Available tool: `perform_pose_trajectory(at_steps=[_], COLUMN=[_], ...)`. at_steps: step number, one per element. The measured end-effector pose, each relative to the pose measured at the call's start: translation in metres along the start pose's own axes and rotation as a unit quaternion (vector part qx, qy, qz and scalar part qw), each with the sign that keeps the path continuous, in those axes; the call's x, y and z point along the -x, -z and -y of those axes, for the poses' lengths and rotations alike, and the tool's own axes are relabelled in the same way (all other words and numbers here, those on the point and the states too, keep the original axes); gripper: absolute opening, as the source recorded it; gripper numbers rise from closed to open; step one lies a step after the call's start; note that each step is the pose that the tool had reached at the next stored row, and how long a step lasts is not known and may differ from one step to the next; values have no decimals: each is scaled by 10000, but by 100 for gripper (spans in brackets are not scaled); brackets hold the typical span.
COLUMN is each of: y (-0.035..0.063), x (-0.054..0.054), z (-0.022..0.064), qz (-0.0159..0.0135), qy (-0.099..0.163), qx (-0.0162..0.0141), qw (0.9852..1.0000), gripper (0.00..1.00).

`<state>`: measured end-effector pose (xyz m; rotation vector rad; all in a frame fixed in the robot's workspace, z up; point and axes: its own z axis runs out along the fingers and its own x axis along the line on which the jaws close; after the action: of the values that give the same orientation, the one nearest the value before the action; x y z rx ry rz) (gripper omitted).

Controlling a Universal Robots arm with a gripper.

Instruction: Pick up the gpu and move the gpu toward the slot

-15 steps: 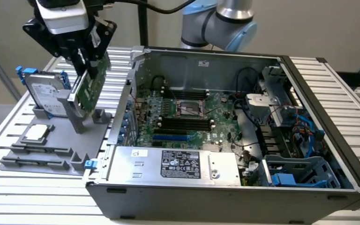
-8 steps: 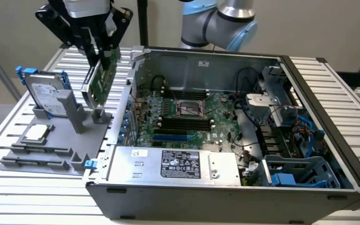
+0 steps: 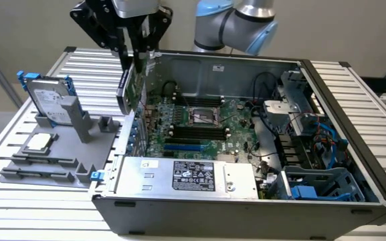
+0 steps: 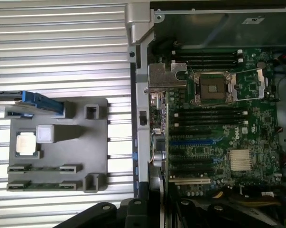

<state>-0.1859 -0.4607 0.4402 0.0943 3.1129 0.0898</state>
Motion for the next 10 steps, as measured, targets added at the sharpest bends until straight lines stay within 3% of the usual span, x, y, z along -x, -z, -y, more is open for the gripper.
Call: perform_pose_trajectory(at_steps=[10], y=[-59], x=[450], z=[-26], qz=[-6], qy=[0], qx=[-2], qw=[10000], gripper=[26])
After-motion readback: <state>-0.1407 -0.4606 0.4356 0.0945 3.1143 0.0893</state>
